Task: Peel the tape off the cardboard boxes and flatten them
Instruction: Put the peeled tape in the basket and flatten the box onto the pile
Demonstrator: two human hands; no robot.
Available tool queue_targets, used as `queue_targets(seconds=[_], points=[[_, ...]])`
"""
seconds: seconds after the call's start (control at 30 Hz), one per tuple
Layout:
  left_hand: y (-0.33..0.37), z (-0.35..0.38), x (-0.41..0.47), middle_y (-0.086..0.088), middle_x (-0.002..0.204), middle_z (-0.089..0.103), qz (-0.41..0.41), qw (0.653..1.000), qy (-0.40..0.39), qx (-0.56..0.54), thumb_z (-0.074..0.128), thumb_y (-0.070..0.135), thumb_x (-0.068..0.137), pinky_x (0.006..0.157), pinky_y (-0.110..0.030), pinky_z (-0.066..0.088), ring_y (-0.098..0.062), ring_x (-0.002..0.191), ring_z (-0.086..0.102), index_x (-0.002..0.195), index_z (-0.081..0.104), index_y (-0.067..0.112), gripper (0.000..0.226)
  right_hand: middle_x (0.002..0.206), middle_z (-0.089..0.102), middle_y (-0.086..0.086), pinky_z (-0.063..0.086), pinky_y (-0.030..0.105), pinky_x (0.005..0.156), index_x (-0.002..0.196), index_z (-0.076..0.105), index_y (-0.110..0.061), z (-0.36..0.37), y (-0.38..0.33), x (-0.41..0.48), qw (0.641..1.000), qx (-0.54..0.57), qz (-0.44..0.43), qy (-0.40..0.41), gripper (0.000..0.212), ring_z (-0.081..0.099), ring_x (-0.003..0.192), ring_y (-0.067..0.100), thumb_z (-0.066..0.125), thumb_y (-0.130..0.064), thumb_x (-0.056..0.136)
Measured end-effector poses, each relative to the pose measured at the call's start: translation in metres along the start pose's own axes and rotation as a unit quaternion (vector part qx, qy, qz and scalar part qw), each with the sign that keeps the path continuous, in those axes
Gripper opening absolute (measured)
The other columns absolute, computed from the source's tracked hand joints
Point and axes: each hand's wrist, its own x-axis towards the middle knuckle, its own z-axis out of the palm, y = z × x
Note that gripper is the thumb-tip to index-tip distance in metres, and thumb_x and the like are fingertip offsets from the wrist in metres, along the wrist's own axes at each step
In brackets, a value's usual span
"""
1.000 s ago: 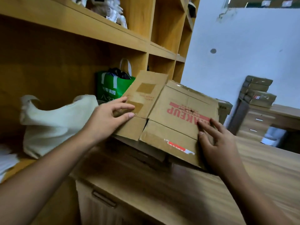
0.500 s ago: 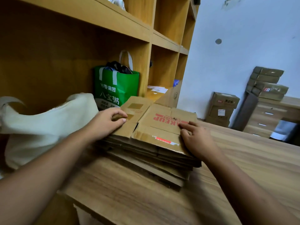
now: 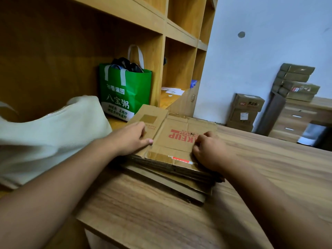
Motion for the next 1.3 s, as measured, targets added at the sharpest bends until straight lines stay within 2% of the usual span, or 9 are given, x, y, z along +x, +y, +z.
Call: queue_targets(seconds=[0.1,0.17,0.23,0.33,0.6,0.8,1.07,1.2,1.3], points=[[0.004,-0.001,0.0,0.009,0.153,0.042,0.045,0.996,-0.043,-0.056,0.049,0.034,0.102,0.113,-0.044,0.038,-0.016,0.135,0.043,0.14,0.046,0.039,0.039,0.142,0.046,0.011,0.044,0.035,0.093,0.138,0.047,-0.013,0.002,-0.006,0.007,1.0,0.015,-0.008,0.009,0.042,0.053,0.12,0.027,0.041,-0.036,0.104],[0.005,0.004,-0.001,0.012,0.164,0.022,0.06,0.995,-0.076,-0.038,0.036,0.028,0.105,0.124,-0.043,0.018,-0.013,0.15,0.021,0.151,0.032,0.046,0.05,0.156,0.039,0.011,0.039,0.038,0.105,0.154,0.03,-0.019,0.008,-0.004,0.008,1.0,0.007,-0.015,-0.016,0.052,0.045,0.136,0.029,0.033,-0.04,0.106],[0.002,0.013,0.0,0.013,0.166,0.01,0.074,0.993,-0.09,-0.008,0.026,0.033,0.107,0.126,-0.039,0.004,-0.01,0.153,0.007,0.154,0.018,0.049,0.05,0.167,0.022,0.006,0.024,0.042,0.122,0.161,0.017,-0.029,0.015,0.001,0.009,0.998,-0.027,-0.03,-0.04,0.056,0.026,0.151,0.027,0.024,-0.042,0.107],[-0.003,0.027,-0.003,0.016,0.165,0.002,0.087,0.993,-0.079,0.027,0.016,0.048,0.107,0.123,-0.034,-0.002,-0.009,0.153,0.001,0.155,0.009,0.049,0.048,0.17,0.012,0.0,0.012,0.04,0.127,0.162,0.016,-0.033,0.026,0.007,0.01,0.998,-0.038,-0.03,-0.043,0.056,0.013,0.156,0.021,0.019,-0.042,0.107],[0.0,0.021,0.0,0.015,0.165,0.005,0.085,0.993,-0.078,0.029,0.016,0.069,0.095,0.122,-0.036,0.001,-0.011,0.153,0.003,0.155,0.012,0.049,0.064,0.169,0.019,0.003,0.017,0.044,0.125,0.161,0.021,-0.032,0.023,0.007,0.014,0.998,-0.042,-0.04,-0.025,0.055,0.019,0.154,0.025,0.021,-0.043,0.107],[-0.001,0.025,-0.003,0.017,0.165,0.006,0.078,0.995,-0.068,0.014,0.011,0.072,0.087,0.123,-0.037,0.002,-0.01,0.153,0.005,0.154,0.014,0.05,0.071,0.168,0.021,0.003,0.017,0.043,0.125,0.16,0.022,-0.031,0.031,0.008,0.012,0.998,-0.044,-0.041,-0.012,0.056,0.02,0.154,0.024,0.019,-0.043,0.106],[0.005,0.025,-0.001,0.015,0.165,0.009,0.068,0.994,-0.069,0.05,0.026,0.063,0.1,0.122,-0.036,0.006,-0.012,0.153,0.008,0.154,0.016,0.048,0.058,0.165,0.028,0.004,0.024,0.044,0.122,0.158,0.028,-0.03,0.027,0.002,0.008,0.998,-0.047,-0.037,-0.009,0.055,0.027,0.15,0.026,0.023,-0.045,0.105],[0.023,0.007,-0.018,0.015,0.16,0.03,0.054,0.997,0.013,0.057,0.035,0.057,0.101,0.117,-0.035,0.024,-0.012,0.147,0.029,0.152,0.033,0.043,0.053,0.15,0.047,0.005,0.042,0.038,0.105,0.146,0.049,-0.023,0.003,0.002,-0.006,0.997,0.008,-0.037,0.073,0.046,0.05,0.131,0.027,0.033,-0.041,0.107],[0.032,-0.007,-0.039,0.015,0.152,0.045,0.054,0.994,0.094,0.005,0.039,0.056,0.1,0.107,-0.037,0.037,-0.012,0.139,0.041,0.146,0.046,0.042,0.048,0.137,0.058,0.003,0.045,0.036,0.098,0.135,0.06,-0.021,-0.015,0.006,-0.028,0.983,0.089,-0.037,0.158,0.038,0.056,0.121,0.024,0.04,-0.033,0.105]])
